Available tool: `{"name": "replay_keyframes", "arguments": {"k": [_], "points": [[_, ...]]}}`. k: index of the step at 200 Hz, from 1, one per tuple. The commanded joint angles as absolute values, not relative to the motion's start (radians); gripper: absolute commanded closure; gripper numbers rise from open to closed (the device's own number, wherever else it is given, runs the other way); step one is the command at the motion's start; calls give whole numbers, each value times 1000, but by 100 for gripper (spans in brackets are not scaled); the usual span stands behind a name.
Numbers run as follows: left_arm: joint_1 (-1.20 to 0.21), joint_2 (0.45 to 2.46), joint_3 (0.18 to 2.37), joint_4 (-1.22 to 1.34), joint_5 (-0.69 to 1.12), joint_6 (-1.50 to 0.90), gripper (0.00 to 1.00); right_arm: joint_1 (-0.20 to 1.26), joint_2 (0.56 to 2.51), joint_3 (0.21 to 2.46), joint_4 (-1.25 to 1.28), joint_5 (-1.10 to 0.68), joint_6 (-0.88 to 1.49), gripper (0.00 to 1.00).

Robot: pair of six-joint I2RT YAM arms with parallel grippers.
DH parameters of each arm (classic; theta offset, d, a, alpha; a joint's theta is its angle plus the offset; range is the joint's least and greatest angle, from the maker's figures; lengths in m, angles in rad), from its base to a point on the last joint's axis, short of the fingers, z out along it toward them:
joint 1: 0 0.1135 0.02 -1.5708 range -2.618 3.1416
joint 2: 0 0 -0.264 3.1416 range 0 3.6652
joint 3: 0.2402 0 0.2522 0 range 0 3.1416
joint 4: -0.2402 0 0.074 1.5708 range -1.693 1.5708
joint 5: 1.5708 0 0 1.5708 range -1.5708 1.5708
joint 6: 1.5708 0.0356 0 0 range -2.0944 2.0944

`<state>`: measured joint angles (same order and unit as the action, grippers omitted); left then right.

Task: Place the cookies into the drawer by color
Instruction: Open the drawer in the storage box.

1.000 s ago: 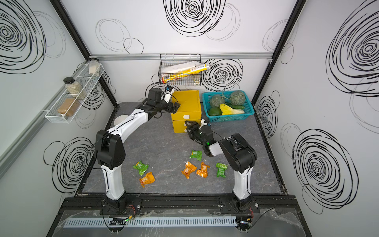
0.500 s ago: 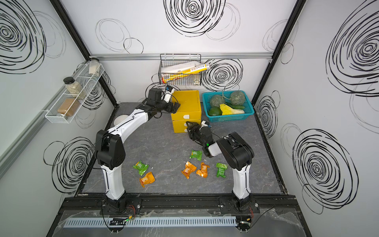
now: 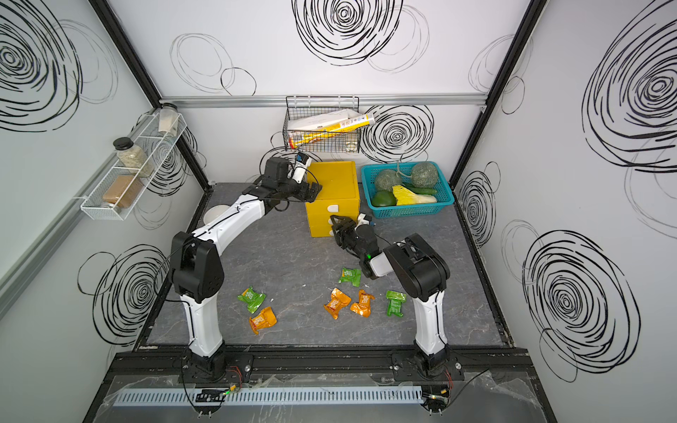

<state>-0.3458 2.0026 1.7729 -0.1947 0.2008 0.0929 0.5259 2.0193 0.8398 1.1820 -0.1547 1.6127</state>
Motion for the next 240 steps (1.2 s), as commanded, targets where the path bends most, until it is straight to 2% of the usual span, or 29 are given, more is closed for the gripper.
{"name": "replay_keyframes", "arguments": {"k": [1,121,177,240], "points": [[-345,1983,1752,-262,213,100,1,520,2031,864,1222,-133,1613,46],[-345,1980,1747,-262,215,98,1,520,2026,825,1289,-16,1585,48],[-345,1980,1749,-261,216,99,1,520,2046,831,1286,-14,1585,56],[-345,1983,1750,-261,216,100,1,528,2023,818,1266,-24,1585,60]]}}
